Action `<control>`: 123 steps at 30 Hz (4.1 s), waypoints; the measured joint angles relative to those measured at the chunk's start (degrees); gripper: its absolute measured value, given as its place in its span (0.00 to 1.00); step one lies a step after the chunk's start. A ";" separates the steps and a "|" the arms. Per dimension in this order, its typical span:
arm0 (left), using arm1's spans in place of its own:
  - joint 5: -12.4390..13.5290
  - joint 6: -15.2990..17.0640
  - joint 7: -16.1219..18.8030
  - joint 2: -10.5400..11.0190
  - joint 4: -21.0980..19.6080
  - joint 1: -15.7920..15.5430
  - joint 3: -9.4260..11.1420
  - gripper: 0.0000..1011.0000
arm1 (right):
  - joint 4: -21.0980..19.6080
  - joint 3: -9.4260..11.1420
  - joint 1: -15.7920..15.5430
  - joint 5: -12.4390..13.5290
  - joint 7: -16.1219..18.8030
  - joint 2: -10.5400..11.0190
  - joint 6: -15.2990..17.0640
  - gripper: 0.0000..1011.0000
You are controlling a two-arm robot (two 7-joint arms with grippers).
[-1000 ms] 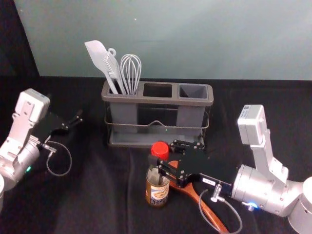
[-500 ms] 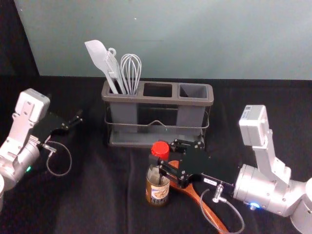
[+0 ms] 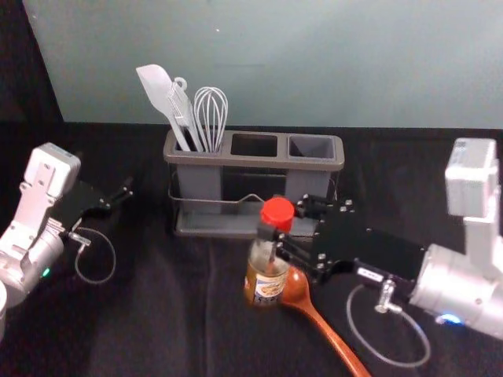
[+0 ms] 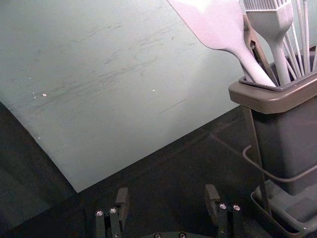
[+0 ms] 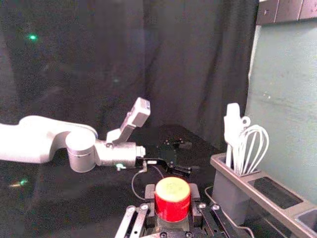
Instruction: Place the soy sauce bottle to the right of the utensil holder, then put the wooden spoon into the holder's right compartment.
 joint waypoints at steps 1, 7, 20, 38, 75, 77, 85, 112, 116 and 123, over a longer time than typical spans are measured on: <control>0.00 0.00 0.00 0.00 0.00 0.00 0.00 0.99 | -0.81 0.69 -0.42 0.56 -0.09 0.60 0.18 0.39; 0.00 0.00 0.00 0.00 0.00 0.00 0.00 0.99 | -3.37 3.77 -2.04 2.64 -0.65 3.12 0.53 0.39; 0.00 0.00 0.00 0.00 0.00 0.00 0.00 0.99 | -5.55 11.40 -6.98 6.21 -2.29 8.17 0.00 0.39; 0.00 0.00 0.00 0.00 0.00 0.00 0.00 0.99 | 1.35 17.59 -8.55 6.01 -4.31 8.11 -0.62 0.39; 0.00 0.00 0.00 0.00 0.00 0.00 0.00 0.99 | 25.23 8.86 9.91 -0.65 -1.96 -4.88 -3.59 0.39; 0.00 0.00 0.00 0.00 0.00 0.00 0.00 0.99 | 25.69 8.65 10.18 -0.84 -1.87 -5.17 -3.69 0.39; 0.00 0.00 0.00 0.00 0.00 0.00 0.00 0.99 | 26.85 8.05 10.65 -1.79 -1.68 -5.97 -4.04 0.39; 0.00 0.00 0.00 0.00 0.00 0.00 0.00 0.99 | 30.26 8.02 10.88 -3.41 -1.27 -7.49 -5.34 0.39; 0.00 0.00 0.00 0.00 0.00 0.00 0.00 0.99 | 30.23 8.02 10.87 -3.41 -1.26 -7.47 -5.34 0.39; 0.00 0.00 0.00 0.00 0.00 0.00 0.00 0.99 | 30.13 8.01 10.89 -3.41 -1.25 -7.44 -5.33 0.55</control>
